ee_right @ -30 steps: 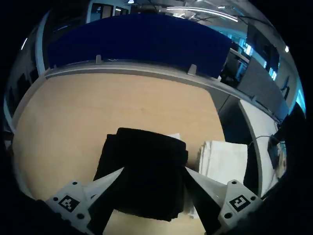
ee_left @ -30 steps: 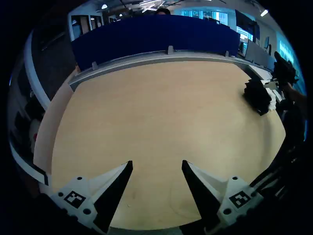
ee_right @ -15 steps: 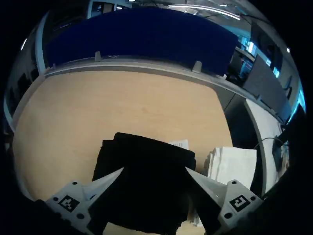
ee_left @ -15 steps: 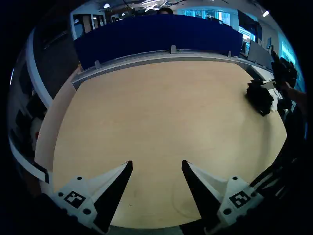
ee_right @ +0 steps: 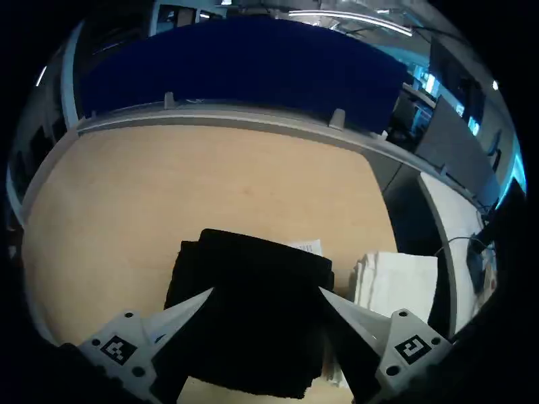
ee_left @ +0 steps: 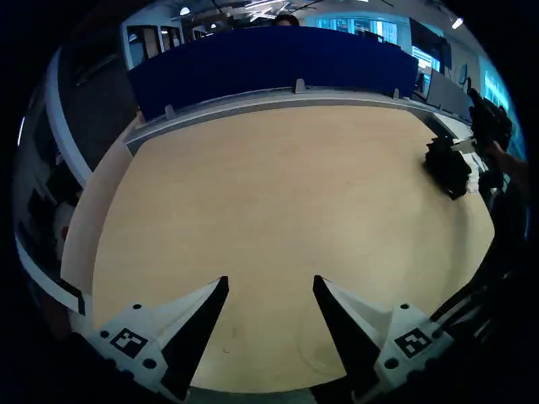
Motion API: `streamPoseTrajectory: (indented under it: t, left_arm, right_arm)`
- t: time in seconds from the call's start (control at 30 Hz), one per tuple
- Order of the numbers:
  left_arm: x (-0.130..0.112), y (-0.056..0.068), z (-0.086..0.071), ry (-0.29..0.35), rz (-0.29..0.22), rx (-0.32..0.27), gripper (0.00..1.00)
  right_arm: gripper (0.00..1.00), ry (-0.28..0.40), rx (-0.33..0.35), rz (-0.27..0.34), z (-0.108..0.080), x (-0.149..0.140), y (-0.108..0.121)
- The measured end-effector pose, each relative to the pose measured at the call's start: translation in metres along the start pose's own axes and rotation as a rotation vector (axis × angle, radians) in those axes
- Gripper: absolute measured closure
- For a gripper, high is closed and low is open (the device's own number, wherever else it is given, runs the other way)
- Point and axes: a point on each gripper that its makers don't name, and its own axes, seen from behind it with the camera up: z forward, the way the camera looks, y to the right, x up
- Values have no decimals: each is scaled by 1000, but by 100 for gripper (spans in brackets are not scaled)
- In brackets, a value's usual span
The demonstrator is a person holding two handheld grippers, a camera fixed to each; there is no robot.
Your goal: Fold towel
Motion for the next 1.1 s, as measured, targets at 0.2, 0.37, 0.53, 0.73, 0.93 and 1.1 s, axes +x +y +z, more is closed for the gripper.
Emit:
streamPoseTrajectory:
  t: [0.2,0.37,0.53,0.73,0.93,1.1]
  left_arm:
    - [2,-3,1,8,-4,-2,7]
    - [6,-5,3,20,-4,-6,7]
    - [14,-7,5,38,-5,-11,7]
    - [20,-8,7,51,2,-16,7]
    - [23,-10,9,67,4,-19,7]
    - [29,-13,11,93,-20,-18,7]
  right_arm:
    - [0,56,-14,16,-22,7,-4]
    - [0,141,-25,65,-43,18,-11]
    - [0,276,-51,115,-65,34,-16]
    - [0,433,-102,172,-89,45,-18]
    - [0,538,-123,223,-104,51,-25]
    - [0,589,-134,262,-112,57,-33]
